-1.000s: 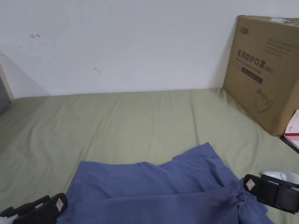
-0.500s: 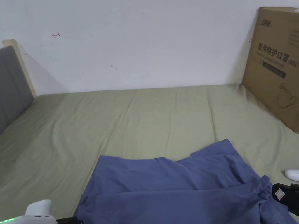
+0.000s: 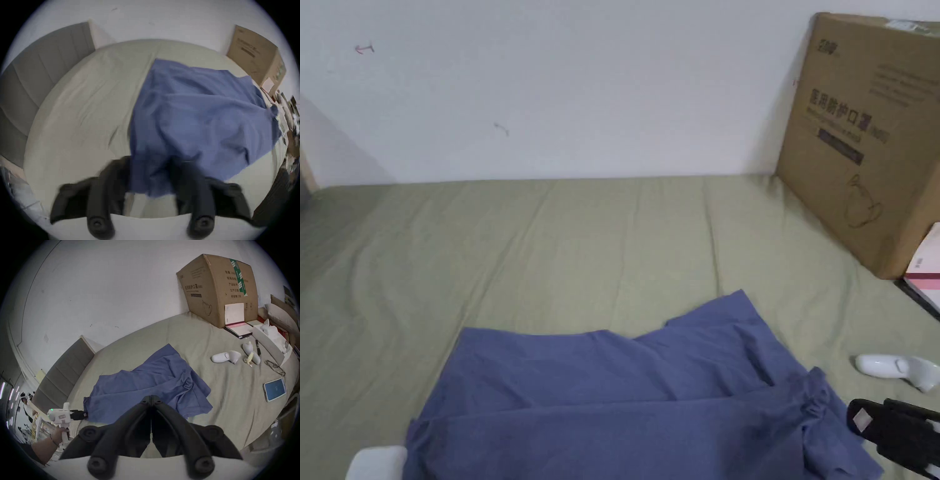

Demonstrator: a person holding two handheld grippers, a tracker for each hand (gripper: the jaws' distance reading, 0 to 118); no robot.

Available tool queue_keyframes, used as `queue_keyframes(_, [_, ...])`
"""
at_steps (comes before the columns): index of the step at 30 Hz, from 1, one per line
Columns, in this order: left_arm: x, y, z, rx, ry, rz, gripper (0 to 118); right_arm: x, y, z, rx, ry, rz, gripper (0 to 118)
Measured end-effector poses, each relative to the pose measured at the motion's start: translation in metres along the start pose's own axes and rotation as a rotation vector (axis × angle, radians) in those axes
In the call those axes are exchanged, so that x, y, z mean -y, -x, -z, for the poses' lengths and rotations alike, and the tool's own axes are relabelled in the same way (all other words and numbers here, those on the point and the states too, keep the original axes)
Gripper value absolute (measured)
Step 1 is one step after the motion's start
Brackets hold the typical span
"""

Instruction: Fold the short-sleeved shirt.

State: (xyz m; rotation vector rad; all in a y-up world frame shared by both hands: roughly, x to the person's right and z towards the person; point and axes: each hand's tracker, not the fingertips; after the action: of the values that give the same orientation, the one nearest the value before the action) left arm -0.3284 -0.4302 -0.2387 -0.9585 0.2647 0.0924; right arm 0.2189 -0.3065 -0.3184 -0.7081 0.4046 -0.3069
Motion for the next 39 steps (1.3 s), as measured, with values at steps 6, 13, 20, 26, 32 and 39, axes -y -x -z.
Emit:
queue_keyframes(6, [-0.016, 0.016, -0.034, 0.099, -0.082, -0.144, 3, -0.01, -0.043, 0.016, 0.052, 0.029, 0.022, 19])
queue_keyframes(13, [-0.034, 0.021, -0.071, 0.118, -0.118, -0.141, 3, -0.007, -0.12, 0.107, 0.153, 0.298, 0.15, 118])
queue_keyframes(20, [-0.045, 0.014, -0.066, 0.096, -0.111, -0.127, 3, 0.002, -0.118, 0.144, 0.192, 0.479, 0.004, 28])
queue_keyframes(26, [-0.045, 0.02, -0.071, 0.093, -0.128, -0.138, 3, -0.016, -0.113, 0.096, 0.149, 0.401, 0.01, 7])
queue_keyframes(32, [-0.017, 0.032, -0.091, 0.082, -0.106, -0.14, 3, -0.002, -0.109, 0.02, 0.2, 0.418, -0.101, 7])
queue_keyframes(39, [0.037, 0.041, -0.088, 0.13, 0.109, -0.175, 4, 0.044, -0.125, -0.003, 0.229, 0.469, -0.093, 7])
